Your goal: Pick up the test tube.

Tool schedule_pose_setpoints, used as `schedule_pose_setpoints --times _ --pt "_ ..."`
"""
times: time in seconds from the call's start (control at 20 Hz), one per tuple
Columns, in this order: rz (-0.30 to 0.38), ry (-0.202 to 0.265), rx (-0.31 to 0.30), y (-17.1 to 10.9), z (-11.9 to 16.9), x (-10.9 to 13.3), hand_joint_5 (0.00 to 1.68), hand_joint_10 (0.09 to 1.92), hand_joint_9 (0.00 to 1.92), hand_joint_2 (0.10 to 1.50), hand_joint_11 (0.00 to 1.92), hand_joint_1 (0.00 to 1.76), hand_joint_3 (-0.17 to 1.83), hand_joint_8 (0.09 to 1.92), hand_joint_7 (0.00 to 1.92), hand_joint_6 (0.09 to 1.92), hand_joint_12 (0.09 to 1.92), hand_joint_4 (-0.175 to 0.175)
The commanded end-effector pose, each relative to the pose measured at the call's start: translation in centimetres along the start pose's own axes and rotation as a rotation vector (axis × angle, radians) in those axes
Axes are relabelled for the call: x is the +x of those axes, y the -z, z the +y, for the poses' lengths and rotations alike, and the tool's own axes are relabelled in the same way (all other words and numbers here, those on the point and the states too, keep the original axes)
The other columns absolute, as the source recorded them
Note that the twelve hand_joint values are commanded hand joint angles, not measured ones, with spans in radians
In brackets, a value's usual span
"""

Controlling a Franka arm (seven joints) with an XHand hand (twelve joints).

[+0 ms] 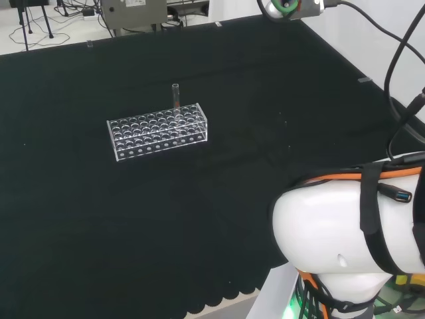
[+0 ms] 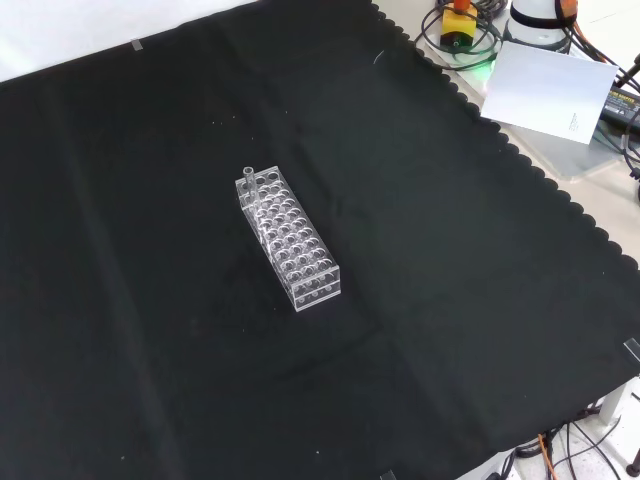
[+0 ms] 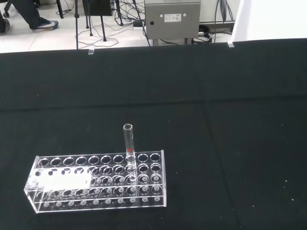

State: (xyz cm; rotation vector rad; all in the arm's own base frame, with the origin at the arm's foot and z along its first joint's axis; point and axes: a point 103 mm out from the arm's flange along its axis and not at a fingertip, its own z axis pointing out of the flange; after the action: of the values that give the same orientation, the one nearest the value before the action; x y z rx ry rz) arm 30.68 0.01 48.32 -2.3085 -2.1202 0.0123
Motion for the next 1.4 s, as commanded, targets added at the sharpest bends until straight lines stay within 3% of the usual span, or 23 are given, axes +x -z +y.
schedule_pose_setpoints --times 0.05,0.5,0.7,1.05,1.4 --pt "-0.008 0.007 -0.009 -0.2 0.2 0.0 0.09 0.82 0.01 0.60 0.00 0.77 0.67 0.59 0.00 0.16 1.31 -0.070" --pt "0.025 0.056 -0.010 -0.7 1.1 -0.3 0.12 0.87 0.00 0.63 0.00 0.77 0.63 0.61 0.00 0.09 1.35 -0.075" --pt "0.016 0.081 0.035 -1.4 2.6 -0.4 0.19 0.97 0.03 0.64 0.00 0.79 0.62 0.81 0.00 0.09 1.45 -0.091" --pt "0.012 0.143 0.103 -3.0 6.5 0.5 0.25 1.01 0.12 0.64 0.00 0.81 0.63 0.91 0.07 0.09 1.53 -0.105" --pt "0.041 0.135 0.132 -5.1 10.0 1.7 0.28 1.01 0.17 0.64 0.00 0.82 0.64 0.93 0.11 0.09 1.55 -0.113"
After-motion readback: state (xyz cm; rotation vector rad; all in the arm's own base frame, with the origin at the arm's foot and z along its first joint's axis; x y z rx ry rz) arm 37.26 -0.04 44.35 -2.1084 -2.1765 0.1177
